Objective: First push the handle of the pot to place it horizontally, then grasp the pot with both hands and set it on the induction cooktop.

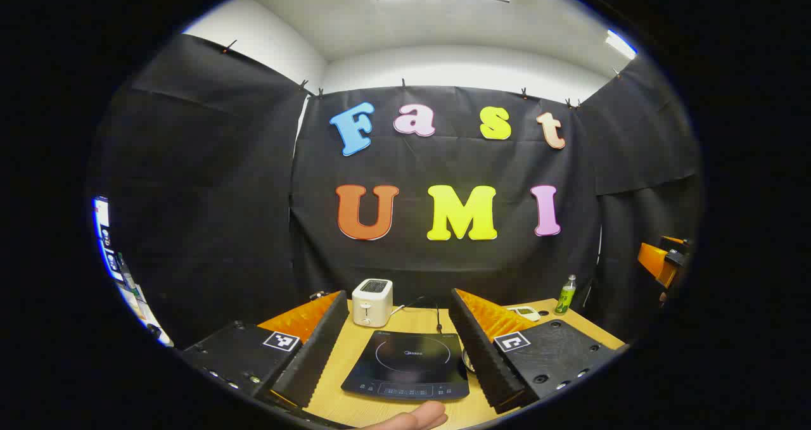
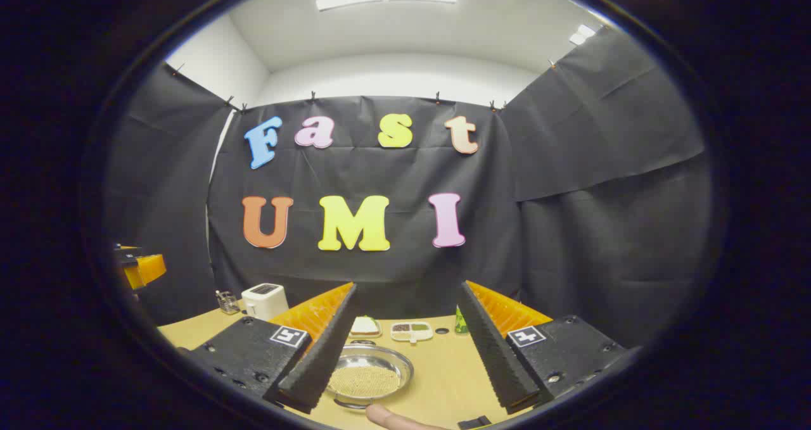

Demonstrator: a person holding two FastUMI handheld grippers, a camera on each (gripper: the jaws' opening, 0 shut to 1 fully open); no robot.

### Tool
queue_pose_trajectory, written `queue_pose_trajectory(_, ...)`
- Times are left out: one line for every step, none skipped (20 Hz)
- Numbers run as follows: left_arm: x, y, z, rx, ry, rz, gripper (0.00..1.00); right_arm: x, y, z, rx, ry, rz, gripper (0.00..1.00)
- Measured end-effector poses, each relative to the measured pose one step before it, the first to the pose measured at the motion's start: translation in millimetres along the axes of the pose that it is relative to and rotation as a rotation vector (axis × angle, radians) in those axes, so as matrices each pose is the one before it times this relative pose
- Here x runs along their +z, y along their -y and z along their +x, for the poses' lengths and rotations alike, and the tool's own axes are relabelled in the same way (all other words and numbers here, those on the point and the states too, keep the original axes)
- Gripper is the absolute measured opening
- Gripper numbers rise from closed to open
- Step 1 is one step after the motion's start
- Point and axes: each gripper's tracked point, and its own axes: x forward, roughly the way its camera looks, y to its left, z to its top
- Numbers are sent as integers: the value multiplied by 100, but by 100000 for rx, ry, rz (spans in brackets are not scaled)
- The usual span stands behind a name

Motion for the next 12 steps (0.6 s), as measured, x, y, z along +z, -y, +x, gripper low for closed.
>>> queue_pose_trajectory(-76,-13,-110,-823,-351,-150,95,252,-204,-41,9,934,98,100)
queue_pose_trajectory(259,-181,-128,-655,550,-17,95,188,-314,9,-119,532,-157,98)
queue_pose_trajectory(229,-110,-122,-325,890,159,95,155,-477,-50,620,283,-426,99)
queue_pose_trajectory(139,-53,24,-466,827,413,95,-20,-491,-187,919,66,-568,98)
queue_pose_trajectory(-4,-65,-43,-547,250,263,95,135,-285,-60,395,336,-336,98)
queue_pose_trajectory(-205,37,-19,-785,-22,8,95,63,-236,24,281,235,-448,100)
queue_pose_trajectory(-122,175,-95,-922,-268,35,95,29,-358,-17,536,-16,-363,99)
queue_pose_trajectory(-145,99,35,-718,-310,383,95,-121,-420,37,764,-140,90,98)
queue_pose_trajectory(-119,-102,-66,-88,-316,508,95,-57,-298,72,501,-280,265,98)
queue_pose_trajectory(-203,-133,103,120,-300,452,95,-172,-89,32,172,-262,202,98)
queue_pose_trajectory(-136,-8,79,1,-130,404,95,-139,-169,88,320,-179,215,98)
queue_pose_trajectory(-83,-28,-64,-237,-14,469,95,-1,-341,129,519,313,391,98)
